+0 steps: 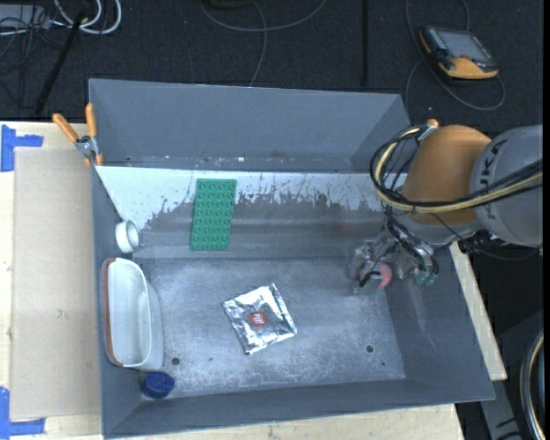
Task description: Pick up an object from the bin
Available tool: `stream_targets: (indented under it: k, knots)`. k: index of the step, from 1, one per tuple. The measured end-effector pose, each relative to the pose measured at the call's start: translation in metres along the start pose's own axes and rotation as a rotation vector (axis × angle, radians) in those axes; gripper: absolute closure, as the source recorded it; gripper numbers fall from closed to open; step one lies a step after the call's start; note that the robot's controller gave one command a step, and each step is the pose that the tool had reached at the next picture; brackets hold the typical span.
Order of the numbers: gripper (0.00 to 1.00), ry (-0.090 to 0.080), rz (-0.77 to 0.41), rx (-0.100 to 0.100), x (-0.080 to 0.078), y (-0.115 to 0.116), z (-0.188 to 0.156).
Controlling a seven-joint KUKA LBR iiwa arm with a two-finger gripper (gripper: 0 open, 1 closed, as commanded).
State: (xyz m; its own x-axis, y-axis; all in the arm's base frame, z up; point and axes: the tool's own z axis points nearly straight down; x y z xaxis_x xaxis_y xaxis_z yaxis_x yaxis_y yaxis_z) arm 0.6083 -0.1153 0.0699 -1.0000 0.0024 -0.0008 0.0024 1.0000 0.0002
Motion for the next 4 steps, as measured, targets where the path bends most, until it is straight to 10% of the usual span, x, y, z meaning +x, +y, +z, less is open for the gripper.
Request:
stream_targets:
  k: [1,2,3,4]
  knots:
    - [1.0,-0.008,-0.04,0.003,0.029,-0.039,-0.114]
    - [0.0,-0.001,-0.044,0.0,0.03,-0.037,-0.109]
    - [0.0,-0.005,-0.296,0.001,-0.016,-0.011,-0.151]
    - [0.0,0.008,-0.426,-0.006,0.023,-0.041,-0.01]
